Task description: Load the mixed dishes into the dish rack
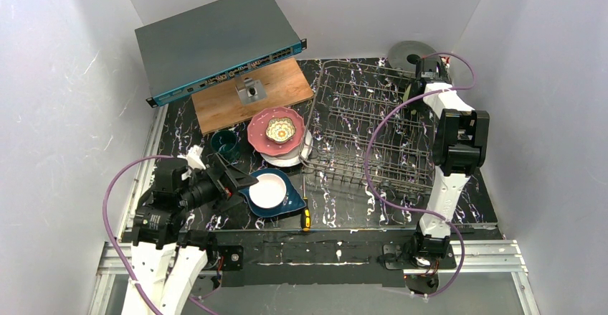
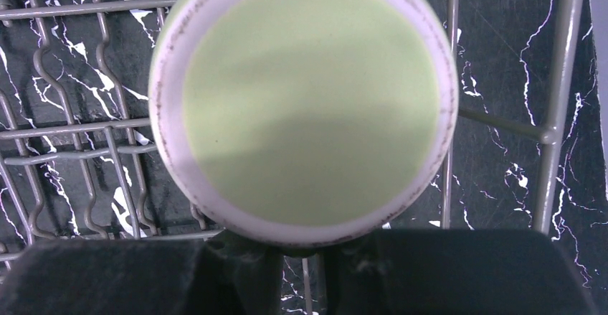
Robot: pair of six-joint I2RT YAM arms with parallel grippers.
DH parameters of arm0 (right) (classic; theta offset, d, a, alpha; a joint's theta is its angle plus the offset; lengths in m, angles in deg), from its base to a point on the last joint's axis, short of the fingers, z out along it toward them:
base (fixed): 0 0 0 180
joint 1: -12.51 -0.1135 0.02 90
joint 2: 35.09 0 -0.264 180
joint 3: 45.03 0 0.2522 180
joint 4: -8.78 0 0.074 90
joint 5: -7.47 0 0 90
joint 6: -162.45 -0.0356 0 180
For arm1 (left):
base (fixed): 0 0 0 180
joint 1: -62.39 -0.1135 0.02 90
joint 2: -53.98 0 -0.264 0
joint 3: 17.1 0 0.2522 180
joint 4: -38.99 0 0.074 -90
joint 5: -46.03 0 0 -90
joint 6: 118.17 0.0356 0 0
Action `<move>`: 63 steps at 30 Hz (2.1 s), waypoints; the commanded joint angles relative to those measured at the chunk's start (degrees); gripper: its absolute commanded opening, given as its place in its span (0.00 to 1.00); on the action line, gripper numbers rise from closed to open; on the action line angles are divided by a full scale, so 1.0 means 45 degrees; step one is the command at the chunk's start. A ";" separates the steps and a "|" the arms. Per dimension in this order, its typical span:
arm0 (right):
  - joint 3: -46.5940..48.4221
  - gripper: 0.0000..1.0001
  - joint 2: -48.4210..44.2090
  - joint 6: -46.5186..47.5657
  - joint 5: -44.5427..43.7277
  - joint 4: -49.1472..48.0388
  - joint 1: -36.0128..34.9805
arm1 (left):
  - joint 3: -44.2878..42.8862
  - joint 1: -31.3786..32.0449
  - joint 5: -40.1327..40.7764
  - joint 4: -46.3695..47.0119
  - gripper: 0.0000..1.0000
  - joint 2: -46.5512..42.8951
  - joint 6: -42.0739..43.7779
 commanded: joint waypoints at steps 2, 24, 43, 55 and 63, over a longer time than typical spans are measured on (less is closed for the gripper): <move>0.0734 0.18 -0.0014 0.0152 -0.0004 -0.0430 -0.0020 | -0.0103 0.0046 -0.0375 0.0099 0.98 0.0264 0.0246; -0.0723 0.60 -0.3087 -0.1168 0.0250 0.0613 -0.0058 | 0.0761 0.0046 -0.0505 0.0328 0.98 -0.0131 0.0109; -0.5322 0.61 -0.8900 -0.2550 0.2586 -0.0028 -0.4868 | -0.1470 0.0046 0.4274 -0.1637 0.93 0.2577 0.4556; -0.7896 0.60 -1.2550 -0.2666 0.3994 -0.0285 -0.7304 | -0.2796 0.0237 0.5519 0.2112 0.84 0.6805 0.7832; -0.9025 0.62 -1.5223 -0.3011 0.4950 0.0655 -0.7479 | -0.4471 0.1016 0.7881 0.3004 0.82 1.0532 0.9507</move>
